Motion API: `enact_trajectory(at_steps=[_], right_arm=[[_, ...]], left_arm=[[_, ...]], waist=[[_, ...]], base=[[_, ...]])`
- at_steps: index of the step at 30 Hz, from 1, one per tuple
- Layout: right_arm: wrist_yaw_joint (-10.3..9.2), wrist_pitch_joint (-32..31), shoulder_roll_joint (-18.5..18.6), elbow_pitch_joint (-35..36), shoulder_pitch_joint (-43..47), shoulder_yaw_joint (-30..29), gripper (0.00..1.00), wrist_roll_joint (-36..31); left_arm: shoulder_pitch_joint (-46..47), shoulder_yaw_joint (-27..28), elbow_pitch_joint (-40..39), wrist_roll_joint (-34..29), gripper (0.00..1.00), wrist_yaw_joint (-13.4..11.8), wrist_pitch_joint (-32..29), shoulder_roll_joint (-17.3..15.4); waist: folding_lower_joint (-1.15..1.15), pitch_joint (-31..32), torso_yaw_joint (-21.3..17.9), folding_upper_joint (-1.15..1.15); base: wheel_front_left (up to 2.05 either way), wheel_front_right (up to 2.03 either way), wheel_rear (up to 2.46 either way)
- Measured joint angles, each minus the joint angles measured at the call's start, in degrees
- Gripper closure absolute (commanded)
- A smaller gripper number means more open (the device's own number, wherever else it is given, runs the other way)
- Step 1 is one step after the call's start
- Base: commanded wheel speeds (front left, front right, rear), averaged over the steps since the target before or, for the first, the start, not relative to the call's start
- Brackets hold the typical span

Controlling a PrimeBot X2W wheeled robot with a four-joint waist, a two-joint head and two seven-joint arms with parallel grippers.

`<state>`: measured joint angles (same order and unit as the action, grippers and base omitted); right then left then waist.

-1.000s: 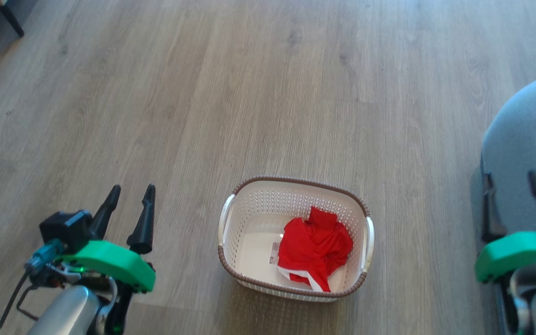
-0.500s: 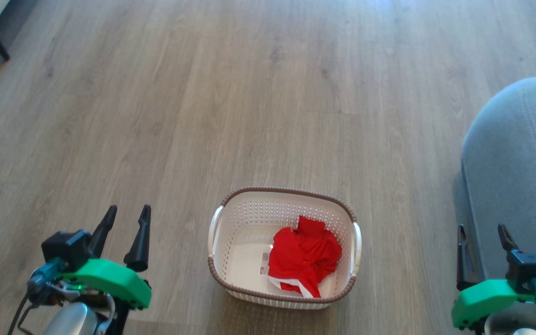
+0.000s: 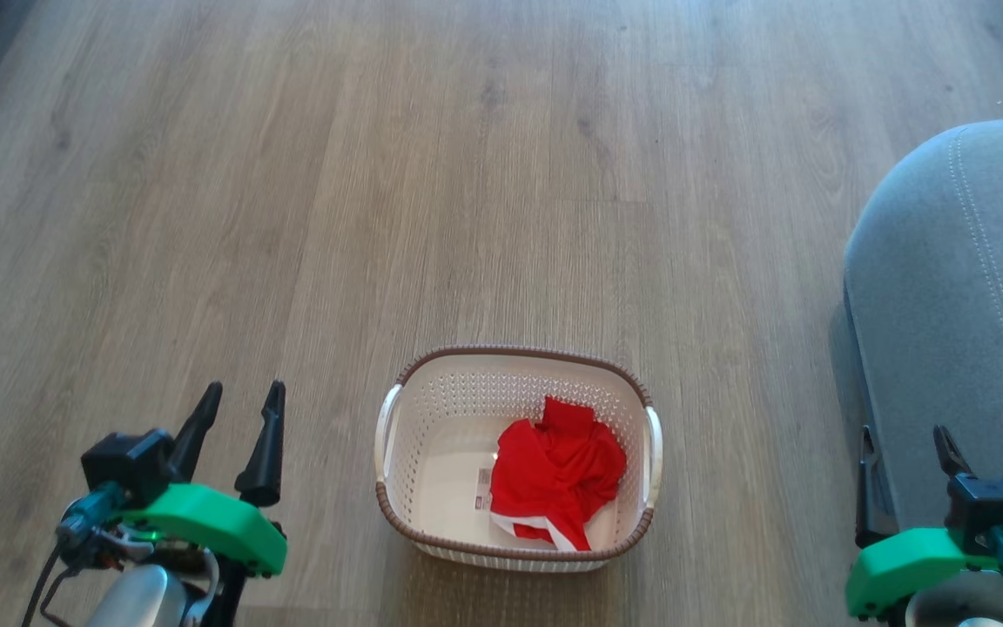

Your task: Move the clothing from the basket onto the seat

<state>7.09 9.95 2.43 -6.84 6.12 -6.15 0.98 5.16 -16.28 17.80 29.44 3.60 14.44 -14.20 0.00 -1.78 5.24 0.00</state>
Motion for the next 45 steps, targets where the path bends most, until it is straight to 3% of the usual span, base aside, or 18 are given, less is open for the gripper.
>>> enact_trajectory(at_steps=[11, 32, 45], right_arm=[[0.00, 0.3, 0.0, -0.8, 0.0, -0.1, 0.00, 0.0], [0.00, 0.8, 0.0, -0.9, -0.8, -1.0, 0.00, 0.6], [0.00, 1.8, -0.1, 1.4, -5.7, -3.2, 0.00, 0.6]], left_arm=[[0.0, 0.8, 0.9, -1.7, 0.00, 1.8, 0.0, 1.1], [0.3, 2.2, 1.2, -3.2, 0.00, 3.0, 0.0, 2.1], [6.9, -0.1, -0.7, -3.3, 0.00, 3.5, 0.0, 2.4]], waist=[[0.00, 0.5, -0.7, 0.00], [0.00, -1.1, -2.0, 0.00], [0.00, -9.3, -2.6, 0.00]], base=[[0.00, 0.00, 0.00], [0.00, 0.00, 0.00], [0.00, 0.00, 0.00]])
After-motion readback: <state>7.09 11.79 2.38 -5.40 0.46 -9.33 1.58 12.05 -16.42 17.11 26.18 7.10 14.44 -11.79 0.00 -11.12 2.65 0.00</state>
